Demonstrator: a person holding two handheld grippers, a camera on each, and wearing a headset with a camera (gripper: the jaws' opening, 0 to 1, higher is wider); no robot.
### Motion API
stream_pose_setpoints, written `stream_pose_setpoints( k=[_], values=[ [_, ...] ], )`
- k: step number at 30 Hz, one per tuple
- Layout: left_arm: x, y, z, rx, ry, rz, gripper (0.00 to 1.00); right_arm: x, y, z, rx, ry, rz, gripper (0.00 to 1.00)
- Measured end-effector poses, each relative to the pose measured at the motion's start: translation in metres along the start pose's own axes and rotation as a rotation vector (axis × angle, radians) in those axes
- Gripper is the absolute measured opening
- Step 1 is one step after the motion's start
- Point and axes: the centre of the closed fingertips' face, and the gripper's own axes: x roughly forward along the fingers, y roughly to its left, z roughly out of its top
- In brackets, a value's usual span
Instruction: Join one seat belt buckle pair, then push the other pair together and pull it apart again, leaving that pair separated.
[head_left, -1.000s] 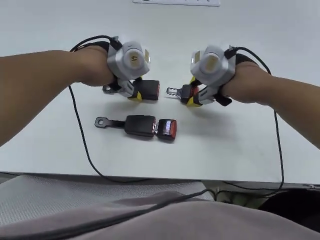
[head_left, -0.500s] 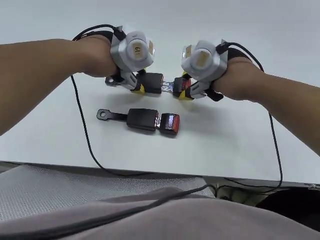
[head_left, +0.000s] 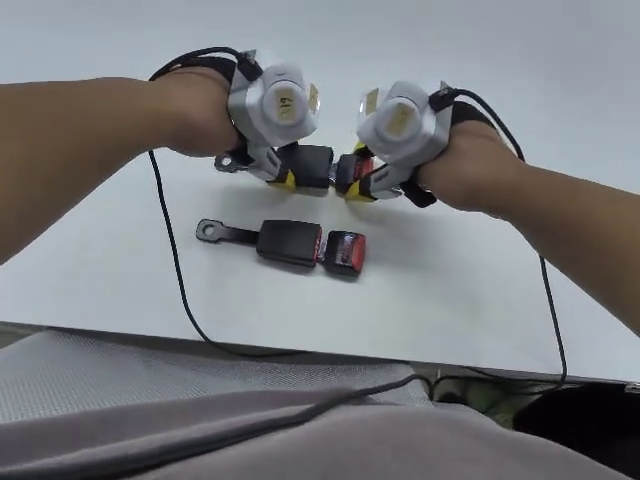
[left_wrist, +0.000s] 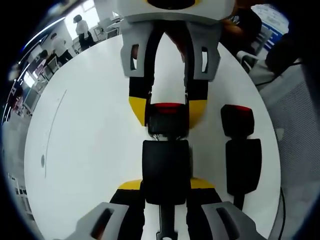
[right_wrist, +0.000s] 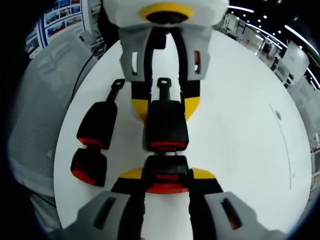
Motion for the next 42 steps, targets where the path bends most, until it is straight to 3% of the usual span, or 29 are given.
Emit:
stream_pose_setpoints(
  k=[13, 18, 24, 29, 34, 42],
  values=[
    [0.002, 0.006, -0.005, -0.011, -0.024, -0.007, 0.32, -0.005, 0.0, -0.003, 0.032, -0.046, 0.006, 0.33],
    [0.003, 0.006, -0.006, -0.018, -0.025, -0.004, 0.32, -0.006, 0.003, -0.005, 0.022, -0.039, 0.003, 0.33],
    [0.005, 0.01, -0.01, -0.032, -0.035, 0.0, 0.32, -0.015, 0.001, -0.019, 0.026, -0.036, 0.003, 0.34],
    [0.008, 0.012, -0.009, -0.024, -0.034, -0.011, 0.32, -0.017, 0.002, -0.018, 0.025, -0.063, 0.01, 0.34],
    [0.012, 0.016, -0.011, -0.025, -0.021, -0.015, 0.33, -0.031, 0.003, -0.038, 0.024, -0.042, 0.005, 0.34],
    [0.013, 0.015, -0.013, -0.047, -0.026, 0.002, 0.33, -0.061, 0.004, -0.093, 0.051, 0.013, -0.017, 0.35]
  ],
)
